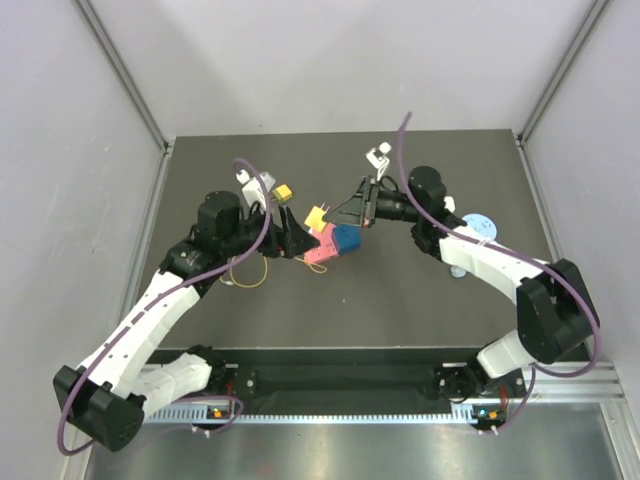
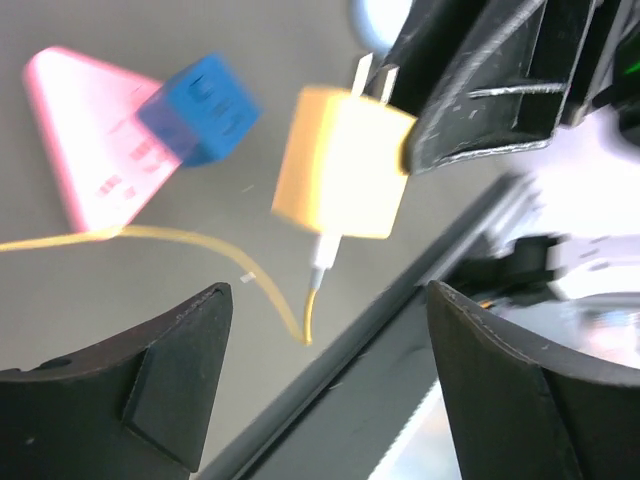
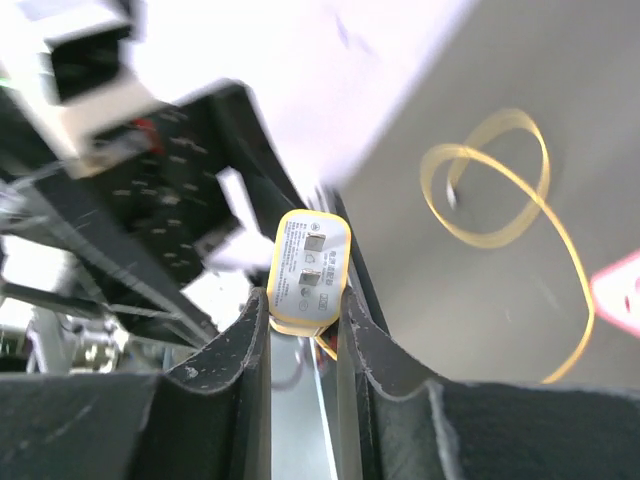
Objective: Insert the plug
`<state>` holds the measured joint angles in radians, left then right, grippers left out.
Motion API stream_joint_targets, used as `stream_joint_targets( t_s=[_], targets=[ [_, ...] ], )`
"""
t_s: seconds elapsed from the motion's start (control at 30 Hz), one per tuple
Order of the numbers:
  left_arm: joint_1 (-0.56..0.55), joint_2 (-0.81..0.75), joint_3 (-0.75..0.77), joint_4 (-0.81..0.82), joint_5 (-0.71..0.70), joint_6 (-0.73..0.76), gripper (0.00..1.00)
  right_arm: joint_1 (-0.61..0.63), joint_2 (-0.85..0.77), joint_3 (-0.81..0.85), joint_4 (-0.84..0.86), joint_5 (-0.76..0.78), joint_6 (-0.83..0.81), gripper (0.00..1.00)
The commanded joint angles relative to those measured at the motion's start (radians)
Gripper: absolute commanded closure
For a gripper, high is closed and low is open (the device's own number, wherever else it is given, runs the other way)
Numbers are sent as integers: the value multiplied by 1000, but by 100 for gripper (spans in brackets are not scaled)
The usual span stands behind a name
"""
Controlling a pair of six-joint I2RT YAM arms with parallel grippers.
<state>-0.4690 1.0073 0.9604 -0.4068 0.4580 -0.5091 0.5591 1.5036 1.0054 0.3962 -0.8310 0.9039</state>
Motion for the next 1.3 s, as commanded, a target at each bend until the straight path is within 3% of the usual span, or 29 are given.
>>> stream_joint_targets(
  t_s=[0.0, 0.27, 0.43, 1.0, 1.27],
  targets=[
    [12, -10, 40, 170, 97, -178, 19, -22, -72, -53, 420, 1, 188, 100],
    [16, -42, -55, 544, 87, -462, 30, -38, -72, -160, 803, 21, 418, 100],
    [15, -49, -83, 609, 59, -509, 43, -37, -46, -191, 950, 41, 524, 100],
    [16, -4, -130, 737, 100, -608, 61, -36, -36, -235, 958, 89, 507, 100],
    [16, 10, -150, 749, 113, -623, 58, -36, -29, -249, 964, 116, 497, 100]
  ],
)
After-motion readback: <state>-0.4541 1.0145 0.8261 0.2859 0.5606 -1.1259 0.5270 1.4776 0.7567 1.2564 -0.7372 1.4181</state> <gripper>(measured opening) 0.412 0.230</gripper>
